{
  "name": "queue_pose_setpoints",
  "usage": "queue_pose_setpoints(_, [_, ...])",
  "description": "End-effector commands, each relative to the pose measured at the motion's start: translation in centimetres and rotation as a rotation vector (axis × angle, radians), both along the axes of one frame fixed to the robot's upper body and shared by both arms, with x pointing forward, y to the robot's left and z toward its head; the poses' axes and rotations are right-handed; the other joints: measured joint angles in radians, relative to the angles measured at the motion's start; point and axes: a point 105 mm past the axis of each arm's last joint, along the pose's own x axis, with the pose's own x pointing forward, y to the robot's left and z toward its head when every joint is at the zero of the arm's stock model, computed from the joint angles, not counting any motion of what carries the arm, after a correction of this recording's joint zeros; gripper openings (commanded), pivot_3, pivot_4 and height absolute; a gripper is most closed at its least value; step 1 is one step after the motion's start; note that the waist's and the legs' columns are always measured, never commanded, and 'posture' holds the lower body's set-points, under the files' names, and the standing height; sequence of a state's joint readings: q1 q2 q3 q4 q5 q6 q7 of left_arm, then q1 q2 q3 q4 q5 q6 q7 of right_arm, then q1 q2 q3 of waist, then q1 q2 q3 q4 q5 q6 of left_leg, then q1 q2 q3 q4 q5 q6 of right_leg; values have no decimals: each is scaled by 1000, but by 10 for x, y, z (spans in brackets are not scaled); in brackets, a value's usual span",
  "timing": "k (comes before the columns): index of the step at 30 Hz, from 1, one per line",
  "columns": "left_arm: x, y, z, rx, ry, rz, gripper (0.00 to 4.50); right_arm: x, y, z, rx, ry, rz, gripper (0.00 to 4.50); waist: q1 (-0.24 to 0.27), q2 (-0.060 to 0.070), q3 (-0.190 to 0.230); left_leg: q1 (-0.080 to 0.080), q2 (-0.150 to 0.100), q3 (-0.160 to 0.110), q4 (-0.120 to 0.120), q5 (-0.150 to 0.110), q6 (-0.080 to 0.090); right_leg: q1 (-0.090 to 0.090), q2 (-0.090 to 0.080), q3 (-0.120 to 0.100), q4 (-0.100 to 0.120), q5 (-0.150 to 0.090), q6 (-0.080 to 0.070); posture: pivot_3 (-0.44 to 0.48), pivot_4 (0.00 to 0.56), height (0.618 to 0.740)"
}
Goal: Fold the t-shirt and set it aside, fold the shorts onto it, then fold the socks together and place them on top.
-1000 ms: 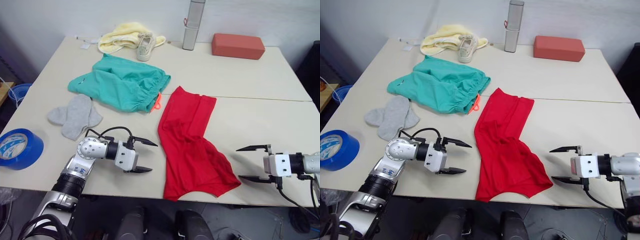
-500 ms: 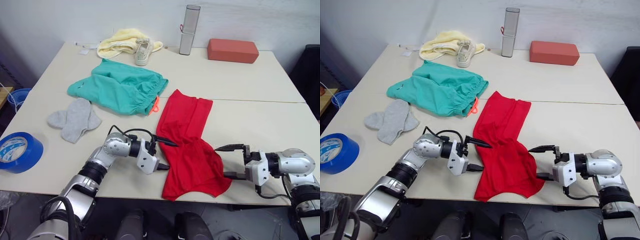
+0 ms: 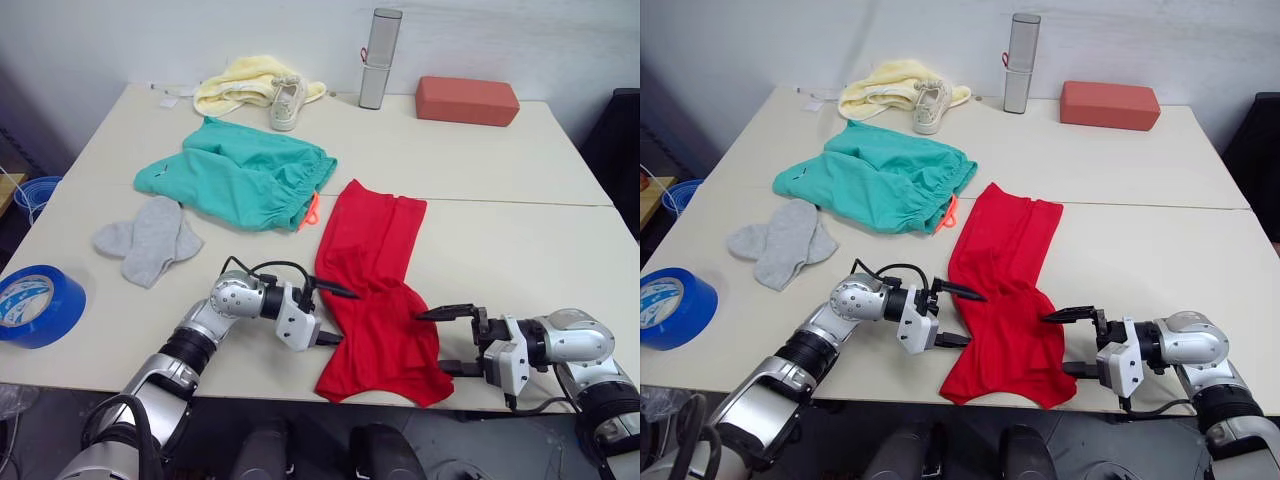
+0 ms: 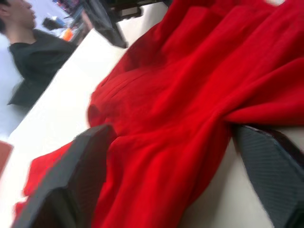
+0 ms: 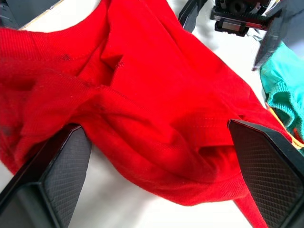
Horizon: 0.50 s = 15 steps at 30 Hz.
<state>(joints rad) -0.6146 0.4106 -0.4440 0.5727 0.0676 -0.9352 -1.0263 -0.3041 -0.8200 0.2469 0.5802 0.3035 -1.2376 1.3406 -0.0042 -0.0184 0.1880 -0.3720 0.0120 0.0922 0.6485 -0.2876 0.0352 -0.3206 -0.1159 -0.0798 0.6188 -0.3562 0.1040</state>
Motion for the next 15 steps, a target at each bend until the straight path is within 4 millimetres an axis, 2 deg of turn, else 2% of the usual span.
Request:
queue_pose_setpoints(1, [-24, 7, -31, 135, 93, -93, 2938, -7, 1, 1, -3, 20, 19, 3587, 0, 0, 0, 0, 0, 0, 0, 0, 0, 0, 0, 0, 0, -1, -1, 0, 150, 740])
queue_pose_setpoints(6, [-33, 11, -33, 148, 144, -126, 1199, -12, 0, 2, 2, 51, 12, 1754, -3, 1, 0, 0, 0, 0, 0, -1, -1, -1, 0, -1, 1, -2, -3, 0, 150, 740])
queue_pose_setpoints(10, [-41, 18, -30, 147, 193, -148, 0, -18, -2, 3, 8, 95, 0, 283, -12, 2, 0, 0, 1, 0, -1, -1, -1, -1, 0, -1, 1, -2, -3, 0, 150, 740])
queue_pose_setpoints(11, [-43, 21, -29, 145, 207, -154, 0, -21, -2, 4, 13, 108, 1, 42, -16, 3, 0, 0, 1, 0, -1, -1, -1, -1, 0, -1, 1, -2, -3, 0, 150, 740])
queue_pose_setpoints(15, [-53, 34, -23, 137, 253, -174, 0, -33, 3, 9, 38, 173, 10, 42, -29, 5, 1, 0, 2, 0, -2, -1, -1, -1, 1, -1, 1, -3, -4, 0, 150, 740])
